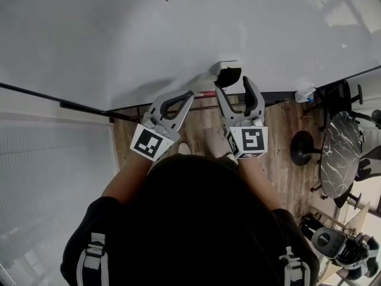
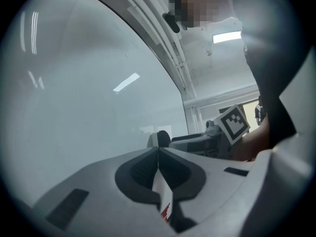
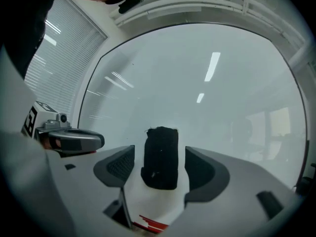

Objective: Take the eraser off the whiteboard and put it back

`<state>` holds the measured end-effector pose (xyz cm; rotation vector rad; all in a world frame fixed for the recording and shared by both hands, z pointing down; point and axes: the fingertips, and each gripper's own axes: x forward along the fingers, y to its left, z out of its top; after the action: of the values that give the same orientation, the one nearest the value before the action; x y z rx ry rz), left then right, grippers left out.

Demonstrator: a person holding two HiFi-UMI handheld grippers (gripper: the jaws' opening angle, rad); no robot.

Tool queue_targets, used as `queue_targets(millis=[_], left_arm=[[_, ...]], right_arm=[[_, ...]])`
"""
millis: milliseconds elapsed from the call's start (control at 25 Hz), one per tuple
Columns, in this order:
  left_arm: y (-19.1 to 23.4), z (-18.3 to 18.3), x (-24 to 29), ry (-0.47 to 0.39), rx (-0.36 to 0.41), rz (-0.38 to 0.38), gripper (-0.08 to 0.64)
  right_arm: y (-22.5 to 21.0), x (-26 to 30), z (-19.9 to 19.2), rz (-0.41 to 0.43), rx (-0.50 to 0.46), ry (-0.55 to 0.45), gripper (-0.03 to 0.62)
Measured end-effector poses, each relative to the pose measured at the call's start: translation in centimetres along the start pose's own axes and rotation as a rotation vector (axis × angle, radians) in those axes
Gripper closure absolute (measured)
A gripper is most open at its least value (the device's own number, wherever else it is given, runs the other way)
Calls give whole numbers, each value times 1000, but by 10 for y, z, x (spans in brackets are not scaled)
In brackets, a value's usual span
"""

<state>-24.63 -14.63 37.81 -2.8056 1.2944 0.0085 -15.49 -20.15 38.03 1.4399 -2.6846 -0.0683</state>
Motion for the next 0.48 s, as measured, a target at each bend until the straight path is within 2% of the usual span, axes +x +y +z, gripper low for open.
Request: queue_targets(millis=[360,480], left_arm=[[-70,13,-4,16,12,100,555],[-98,13,-5,30,13,134,555]], right_arm=[[7,-70,-5,263,39,0,283],[5,-98,-6,354,43,-18,329]])
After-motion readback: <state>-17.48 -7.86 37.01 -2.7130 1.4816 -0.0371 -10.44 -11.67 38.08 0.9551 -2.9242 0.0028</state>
